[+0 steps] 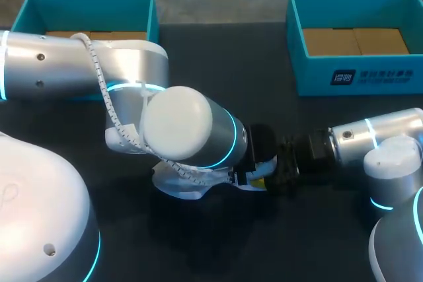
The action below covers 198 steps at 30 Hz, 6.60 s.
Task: Take the shoe out of the shoebox, open the shoe tongue, remove and reinsert the insole, then place the shoe into the shoebox
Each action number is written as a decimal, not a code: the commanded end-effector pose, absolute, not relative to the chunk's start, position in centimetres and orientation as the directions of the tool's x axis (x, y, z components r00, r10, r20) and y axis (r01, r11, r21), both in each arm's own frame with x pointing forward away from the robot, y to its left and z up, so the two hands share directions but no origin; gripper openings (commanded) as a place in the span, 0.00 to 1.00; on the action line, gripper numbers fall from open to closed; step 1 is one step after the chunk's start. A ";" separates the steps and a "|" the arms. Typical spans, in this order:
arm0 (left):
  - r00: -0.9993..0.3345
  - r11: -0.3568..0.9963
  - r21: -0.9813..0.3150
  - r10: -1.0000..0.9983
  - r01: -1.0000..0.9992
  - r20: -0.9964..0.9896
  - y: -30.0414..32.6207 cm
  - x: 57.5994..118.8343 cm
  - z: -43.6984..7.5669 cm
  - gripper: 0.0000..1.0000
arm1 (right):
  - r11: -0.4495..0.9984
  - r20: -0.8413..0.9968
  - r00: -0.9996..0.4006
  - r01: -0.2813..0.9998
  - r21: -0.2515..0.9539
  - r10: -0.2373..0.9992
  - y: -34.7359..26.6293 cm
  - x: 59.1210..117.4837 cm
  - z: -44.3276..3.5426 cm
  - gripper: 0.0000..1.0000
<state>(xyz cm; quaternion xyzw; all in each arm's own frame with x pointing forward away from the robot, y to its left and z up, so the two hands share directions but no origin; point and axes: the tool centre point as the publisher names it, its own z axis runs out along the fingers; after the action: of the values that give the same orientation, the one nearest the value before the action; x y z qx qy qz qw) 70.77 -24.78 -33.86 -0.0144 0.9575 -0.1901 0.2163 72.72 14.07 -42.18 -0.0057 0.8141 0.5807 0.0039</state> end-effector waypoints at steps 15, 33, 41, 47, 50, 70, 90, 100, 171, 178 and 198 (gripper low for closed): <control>-0.903 0.913 -0.408 -0.159 0.019 -0.399 -23.8 72.0 -33.0 0.36 | 0.327 -0.014 -1.000 -0.014 0.945 -0.004 14.2 72.6 -42.4 0.00; -0.914 0.914 -0.405 -0.166 -0.002 -0.371 -24.6 72.9 -34.4 0.26 | 0.327 -0.014 -1.000 -0.014 0.945 -0.004 14.2 72.6 -42.4 0.00; -0.918 0.912 -0.410 -0.170 -0.008 -0.360 -24.8 73.2 -34.9 0.19 | 0.327 -0.014 -1.000 -0.014 0.945 -0.004 14.2 72.6 -42.4 0.00; -0.921 0.906 -0.423 -0.165 0.000 -0.354 -24.9 73.1 -34.6 0.00 | 0.327 -0.014 -1.000 -0.014 0.945 -0.004 14.2 72.6 -42.4 0.00; -0.921 0.904 -0.428 -0.162 0.006 -0.354 -24.7 72.8 -34.4 0.00 | 0.327 -0.014 -1.000 -0.014 0.945 -0.004 14.2 72.6 -42.4 0.00; -0.950 0.843 -0.538 -0.148 0.025 -0.276 -24.8 71.5 -30.5 0.00 | 0.327 -0.014 -1.000 -0.014 0.945 -0.004 14.2 72.6 -42.4 0.00; -0.977 0.738 -0.674 -0.124 0.028 -0.176 -26.4 69.6 -23.7 0.00 | 0.327 -0.014 -1.000 -0.014 0.945 -0.004 14.2 72.6 -42.4 0.00; -0.993 0.682 -0.731 -0.067 0.025 -0.096 -28.3 68.8 -20.6 0.00 | 0.327 -0.014 -1.000 -0.014 0.945 -0.004 14.2 72.6 -42.4 0.00; -0.980 0.254 -0.962 0.143 -0.096 0.135 -28.4 66.4 0.0 0.00 | 0.327 -0.014 -1.000 -0.014 0.945 -0.004 14.2 72.6 -42.4 0.00; -0.958 0.201 -0.965 0.195 -0.171 0.211 -28.7 65.8 4.7 0.00 | 0.327 -0.014 -1.000 -0.014 0.945 -0.004 14.2 72.6 -42.4 0.00; -0.914 0.191 -0.939 0.238 -0.287 0.328 -27.4 64.9 6.5 0.00 | 0.327 -0.014 -1.000 -0.014 0.945 -0.004 14.2 72.6 -42.4 0.00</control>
<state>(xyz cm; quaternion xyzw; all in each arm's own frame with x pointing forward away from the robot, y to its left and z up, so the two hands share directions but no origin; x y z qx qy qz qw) 64.92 -27.39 6.53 -0.0165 0.7434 -0.6360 -0.2064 72.71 14.07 -42.18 -0.0057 0.8141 0.5807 0.0040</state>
